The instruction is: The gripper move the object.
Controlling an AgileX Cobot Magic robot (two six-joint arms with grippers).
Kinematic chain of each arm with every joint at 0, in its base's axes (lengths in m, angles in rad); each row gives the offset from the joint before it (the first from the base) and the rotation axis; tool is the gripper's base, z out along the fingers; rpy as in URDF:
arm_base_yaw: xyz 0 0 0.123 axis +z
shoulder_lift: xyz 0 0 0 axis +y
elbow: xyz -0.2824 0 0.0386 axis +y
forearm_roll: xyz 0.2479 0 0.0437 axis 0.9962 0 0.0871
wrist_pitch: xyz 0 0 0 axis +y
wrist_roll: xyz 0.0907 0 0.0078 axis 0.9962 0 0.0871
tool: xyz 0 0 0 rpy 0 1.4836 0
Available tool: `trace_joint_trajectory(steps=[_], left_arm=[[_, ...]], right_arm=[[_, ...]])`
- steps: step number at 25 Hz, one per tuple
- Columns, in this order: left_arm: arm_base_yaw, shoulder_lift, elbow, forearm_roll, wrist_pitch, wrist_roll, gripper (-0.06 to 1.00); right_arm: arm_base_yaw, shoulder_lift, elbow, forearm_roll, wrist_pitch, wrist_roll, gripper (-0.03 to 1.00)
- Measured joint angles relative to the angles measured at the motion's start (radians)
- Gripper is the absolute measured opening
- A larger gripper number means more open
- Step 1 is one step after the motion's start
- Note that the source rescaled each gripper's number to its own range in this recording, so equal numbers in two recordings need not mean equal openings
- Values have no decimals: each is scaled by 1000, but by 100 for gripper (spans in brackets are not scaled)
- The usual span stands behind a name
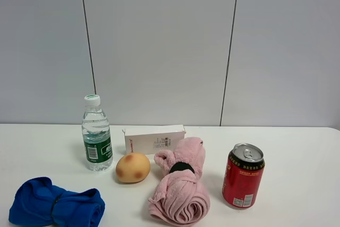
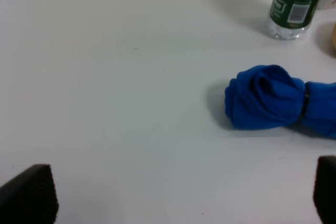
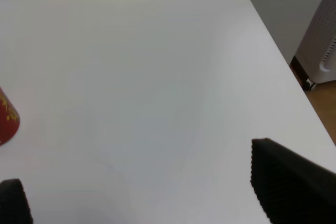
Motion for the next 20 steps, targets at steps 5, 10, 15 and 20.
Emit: trace_joint_trajectory(steps=[5,10,15,20], left_arm=[[0,0,0,0,0,0,100],[0,0,0,5,0,0,100],[0,0,0,5,0,0,100],[0,0,0,5,0,0,100]], right_arm=[[0,46,0,0,-2,0,86],[0,51,0,-1,-2,0,86],[0,51,0,-1,-2,0,86],[0,51,0,-1,-2,0,86]])
